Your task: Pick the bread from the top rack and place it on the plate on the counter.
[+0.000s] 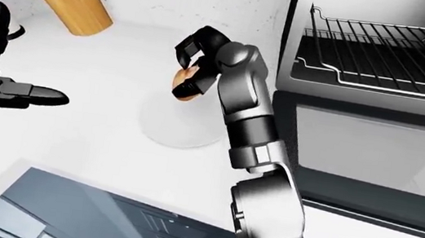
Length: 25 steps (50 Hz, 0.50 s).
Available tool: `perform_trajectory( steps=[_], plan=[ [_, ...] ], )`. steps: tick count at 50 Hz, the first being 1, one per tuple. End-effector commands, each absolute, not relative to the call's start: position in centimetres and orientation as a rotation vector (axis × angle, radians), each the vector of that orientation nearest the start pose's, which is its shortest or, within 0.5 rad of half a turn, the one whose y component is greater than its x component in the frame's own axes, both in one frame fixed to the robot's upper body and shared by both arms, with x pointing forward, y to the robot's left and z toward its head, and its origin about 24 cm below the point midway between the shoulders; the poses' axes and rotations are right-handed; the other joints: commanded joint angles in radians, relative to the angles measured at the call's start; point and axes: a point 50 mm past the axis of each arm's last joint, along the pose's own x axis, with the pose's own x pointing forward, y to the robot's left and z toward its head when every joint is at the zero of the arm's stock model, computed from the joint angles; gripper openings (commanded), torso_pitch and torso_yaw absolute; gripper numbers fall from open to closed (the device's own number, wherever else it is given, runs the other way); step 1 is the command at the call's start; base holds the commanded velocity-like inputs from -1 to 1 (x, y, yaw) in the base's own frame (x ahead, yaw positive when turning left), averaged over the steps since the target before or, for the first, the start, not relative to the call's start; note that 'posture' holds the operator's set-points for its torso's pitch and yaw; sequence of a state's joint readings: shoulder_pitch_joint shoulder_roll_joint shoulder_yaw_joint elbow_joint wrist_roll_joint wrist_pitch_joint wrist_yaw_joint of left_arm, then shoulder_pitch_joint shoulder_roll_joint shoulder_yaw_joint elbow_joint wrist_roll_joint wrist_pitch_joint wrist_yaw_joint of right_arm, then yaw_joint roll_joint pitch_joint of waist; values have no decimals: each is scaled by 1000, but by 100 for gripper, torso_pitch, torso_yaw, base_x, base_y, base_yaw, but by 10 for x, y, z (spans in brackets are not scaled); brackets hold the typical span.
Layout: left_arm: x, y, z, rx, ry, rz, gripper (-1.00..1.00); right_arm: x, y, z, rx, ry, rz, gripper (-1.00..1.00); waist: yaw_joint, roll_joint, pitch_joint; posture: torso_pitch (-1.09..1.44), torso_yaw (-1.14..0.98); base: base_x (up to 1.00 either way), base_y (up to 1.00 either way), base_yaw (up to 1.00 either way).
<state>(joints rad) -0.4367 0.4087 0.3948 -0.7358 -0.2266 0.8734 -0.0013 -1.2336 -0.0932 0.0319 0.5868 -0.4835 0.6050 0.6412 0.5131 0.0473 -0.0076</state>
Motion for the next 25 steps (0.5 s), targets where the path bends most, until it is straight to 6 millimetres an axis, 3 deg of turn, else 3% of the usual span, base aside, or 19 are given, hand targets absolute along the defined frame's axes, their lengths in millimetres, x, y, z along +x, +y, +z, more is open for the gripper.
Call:
perform_trajectory(
  steps=[1,17,19,25],
  plan=[
    [234,228,271,190,-448,183,100,392,-63,276,-652,24,517,-100,1,3,-26,0,41,0,0,0],
    [234,229,268,189,-443,184,100,387,-64,262,-650,60,541,-100,1,2,-28,0,41,0,0,0],
    [234,229,268,186,-444,183,100,387,-65,261,-646,64,541,-95,1,2,-28,0,41,0,0,0],
    [232,229,268,187,-445,187,100,385,-64,261,-645,67,549,-56,0,2,-29,0,41,0,0,0]
  ],
)
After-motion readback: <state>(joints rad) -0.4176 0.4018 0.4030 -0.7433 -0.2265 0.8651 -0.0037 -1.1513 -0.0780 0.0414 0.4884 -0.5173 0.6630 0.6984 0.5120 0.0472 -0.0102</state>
